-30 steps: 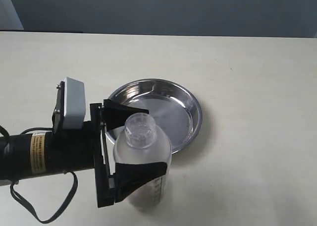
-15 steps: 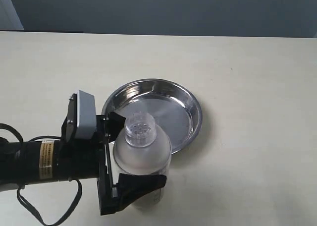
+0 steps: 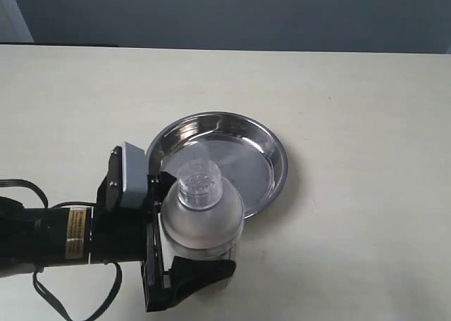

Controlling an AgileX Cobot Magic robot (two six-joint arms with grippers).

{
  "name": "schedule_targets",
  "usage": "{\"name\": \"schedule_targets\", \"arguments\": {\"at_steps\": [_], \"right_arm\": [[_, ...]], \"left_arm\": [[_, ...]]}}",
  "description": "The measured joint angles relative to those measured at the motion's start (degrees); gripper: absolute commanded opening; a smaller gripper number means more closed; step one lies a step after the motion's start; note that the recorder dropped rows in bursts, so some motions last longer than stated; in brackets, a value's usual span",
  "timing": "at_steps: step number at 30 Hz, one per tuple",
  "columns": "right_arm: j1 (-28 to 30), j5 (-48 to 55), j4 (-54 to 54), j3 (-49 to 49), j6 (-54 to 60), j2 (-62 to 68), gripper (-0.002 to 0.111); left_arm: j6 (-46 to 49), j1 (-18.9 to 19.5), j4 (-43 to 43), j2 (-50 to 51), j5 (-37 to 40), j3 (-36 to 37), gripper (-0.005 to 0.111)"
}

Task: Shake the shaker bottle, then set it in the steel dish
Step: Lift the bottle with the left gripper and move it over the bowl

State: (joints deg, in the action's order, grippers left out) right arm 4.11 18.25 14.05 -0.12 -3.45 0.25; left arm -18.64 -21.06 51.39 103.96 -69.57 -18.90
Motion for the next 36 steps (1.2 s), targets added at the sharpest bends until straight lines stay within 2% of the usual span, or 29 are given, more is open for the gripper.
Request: {"name": "schedule_targets", "arguments": {"at_steps": [8, 10, 13, 16, 19, 23, 25, 26, 29, 36], "right_arm": [[0.00, 0.00, 0.00, 0.00, 0.00, 0.00, -0.001], [0.00, 0.00, 0.00, 0.00, 0.00, 0.00, -0.001], [0.00, 0.00, 0.00, 0.00, 0.00, 0.00, -0.001], [0.00, 0.00, 0.00, 0.00, 0.00, 0.00, -0.001], [0.00, 0.00, 0.00, 0.00, 0.00, 0.00, -0.001], [0.00, 0.00, 0.00, 0.00, 0.00, 0.00, -0.001], [0.00, 0.00, 0.00, 0.00, 0.00, 0.00, -0.001], [0.00, 0.00, 0.00, 0.00, 0.00, 0.00, -0.001], [0.00, 0.00, 0.00, 0.00, 0.00, 0.00, -0.001], [0.00, 0.00, 0.00, 0.00, 0.00, 0.00, -0.001]], "left_arm": [[0.23, -0.98, 0.99, 1.77, 0.11, -2.59, 0.105], [0.22, -1.59, 0.46, 1.77, 0.11, -2.94, 0.100], [0.11, -1.71, -0.20, 1.90, 0.11, -2.94, 0.077], [-0.07, -2.45, -2.23, 3.94, -1.47, -3.22, 0.059], [0.39, -5.46, -6.55, 5.85, -3.51, -3.63, 0.058], [0.63, -5.82, -6.48, 5.94, -3.36, -4.17, 0.056], [0.63, -5.82, -6.48, 5.94, -3.36, -4.17, 0.048], [0.63, -5.82, -6.48, 5.94, -3.36, -4.17, 0.039], [-0.86, -5.82, -6.99, 5.94, -3.36, -4.17, 0.002], [-2.13, -5.82, -8.03, 5.69, -2.80, -4.29, 0.000]]}}
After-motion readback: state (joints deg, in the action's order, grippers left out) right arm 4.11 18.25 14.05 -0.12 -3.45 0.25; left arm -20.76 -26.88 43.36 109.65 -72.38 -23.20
